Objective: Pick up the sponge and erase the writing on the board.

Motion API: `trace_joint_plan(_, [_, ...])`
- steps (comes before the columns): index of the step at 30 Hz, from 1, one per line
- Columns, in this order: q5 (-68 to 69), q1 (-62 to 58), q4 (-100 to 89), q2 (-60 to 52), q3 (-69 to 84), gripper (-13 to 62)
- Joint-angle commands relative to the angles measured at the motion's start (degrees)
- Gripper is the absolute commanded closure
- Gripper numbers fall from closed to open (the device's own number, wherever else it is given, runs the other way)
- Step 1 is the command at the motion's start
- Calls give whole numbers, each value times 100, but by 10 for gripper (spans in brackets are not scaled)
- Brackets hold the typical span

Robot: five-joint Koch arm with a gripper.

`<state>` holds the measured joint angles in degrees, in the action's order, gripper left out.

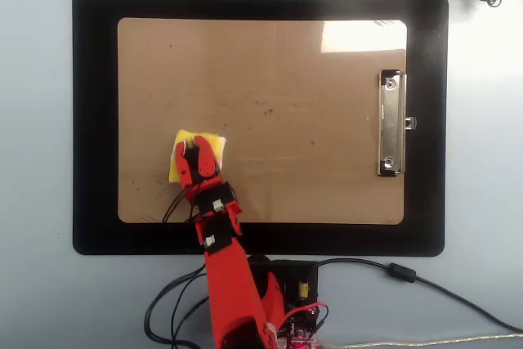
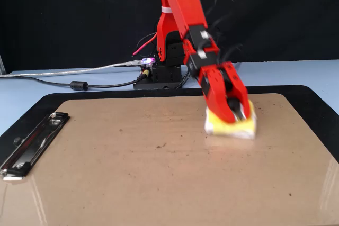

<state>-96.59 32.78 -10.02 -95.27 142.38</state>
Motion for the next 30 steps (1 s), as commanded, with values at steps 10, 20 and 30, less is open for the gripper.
trace_joint_plan(10, [-281, 97, 18, 2057, -2461, 574])
trace_joint_plan(20, [-132, -1872, 18, -1169, 536, 575])
trace_joint_plan(30, [606, -3630, -141, 984, -1696, 574])
